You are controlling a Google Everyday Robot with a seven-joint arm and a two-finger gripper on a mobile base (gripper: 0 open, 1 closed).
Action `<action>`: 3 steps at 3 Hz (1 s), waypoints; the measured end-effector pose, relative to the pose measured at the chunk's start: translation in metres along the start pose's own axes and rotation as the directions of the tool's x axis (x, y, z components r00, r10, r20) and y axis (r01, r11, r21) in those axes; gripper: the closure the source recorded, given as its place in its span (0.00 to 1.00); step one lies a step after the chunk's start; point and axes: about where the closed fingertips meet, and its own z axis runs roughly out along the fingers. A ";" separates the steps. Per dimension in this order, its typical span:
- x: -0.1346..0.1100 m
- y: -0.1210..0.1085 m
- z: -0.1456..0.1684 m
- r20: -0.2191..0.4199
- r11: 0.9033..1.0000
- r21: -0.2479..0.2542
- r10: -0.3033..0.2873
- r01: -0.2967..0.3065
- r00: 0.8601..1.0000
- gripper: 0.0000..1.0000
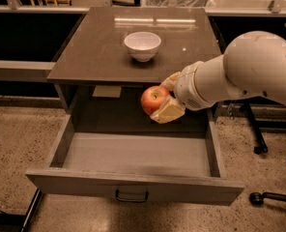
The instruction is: Pick apple from top drawer and place on counter
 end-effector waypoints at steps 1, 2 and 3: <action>-0.001 0.002 0.002 0.002 1.000 -0.006 -0.016 0.016 1.000 1.00; -0.004 -0.028 -0.006 0.054 0.998 0.016 0.053 -0.054 0.997 1.00; -0.001 -0.087 -0.016 0.211 0.984 0.042 0.162 -0.175 0.964 1.00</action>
Offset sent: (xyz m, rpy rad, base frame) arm 0.0679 -0.0403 0.0506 0.2250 -0.0014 -0.1212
